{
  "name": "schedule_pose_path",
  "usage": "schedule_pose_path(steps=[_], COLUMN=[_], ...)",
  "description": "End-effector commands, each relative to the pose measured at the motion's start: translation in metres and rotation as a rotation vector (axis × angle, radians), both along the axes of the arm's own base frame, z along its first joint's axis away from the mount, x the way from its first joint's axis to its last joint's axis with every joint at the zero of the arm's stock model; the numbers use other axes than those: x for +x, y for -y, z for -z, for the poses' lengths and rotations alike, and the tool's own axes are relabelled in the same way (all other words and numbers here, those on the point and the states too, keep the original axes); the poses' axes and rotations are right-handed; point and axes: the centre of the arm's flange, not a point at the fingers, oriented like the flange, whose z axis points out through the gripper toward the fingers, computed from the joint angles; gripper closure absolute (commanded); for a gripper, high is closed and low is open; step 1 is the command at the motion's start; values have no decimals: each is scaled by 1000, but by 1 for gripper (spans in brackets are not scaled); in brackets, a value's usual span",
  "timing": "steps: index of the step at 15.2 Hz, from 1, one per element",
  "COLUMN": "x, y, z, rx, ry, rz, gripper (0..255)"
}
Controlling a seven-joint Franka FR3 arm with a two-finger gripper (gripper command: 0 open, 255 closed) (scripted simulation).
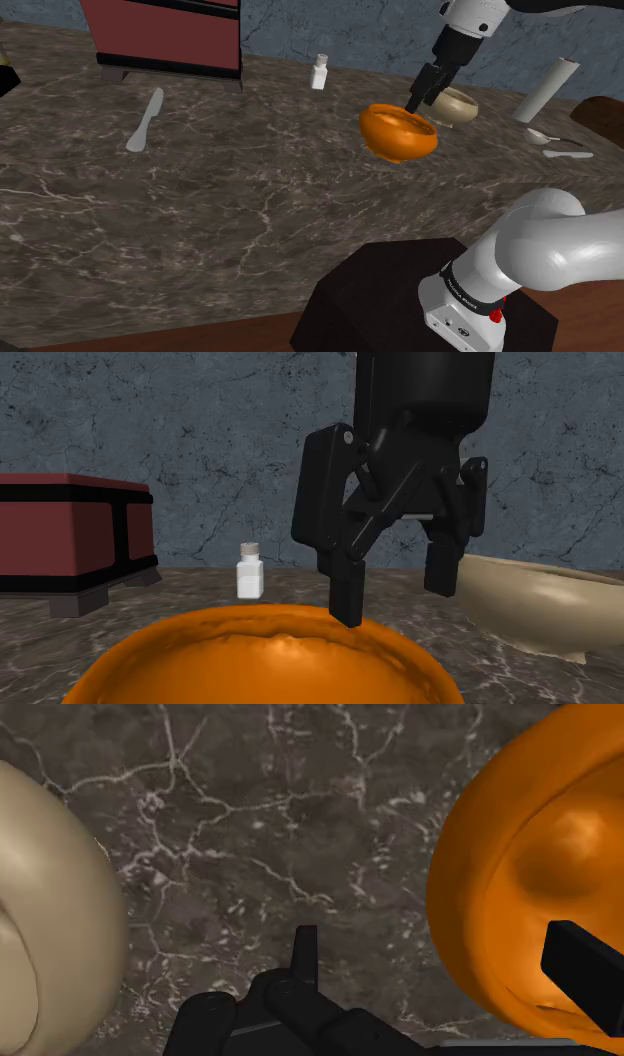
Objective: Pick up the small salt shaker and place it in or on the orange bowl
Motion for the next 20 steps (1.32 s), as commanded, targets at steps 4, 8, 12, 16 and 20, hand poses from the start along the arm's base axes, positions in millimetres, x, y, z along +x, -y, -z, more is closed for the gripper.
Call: schedule_pose_path(steps=[4,8,12,16,20], x=[38,88,138,189,239], y=[-4,-9,-13,-17,-21], z=[-2,-6,-10,-15,-21], rx=[-3,-6,-9,-13,-16], ry=[11,25,39,53,67], rz=[7,17,27,37,47], gripper=[0,0,0,0,0])
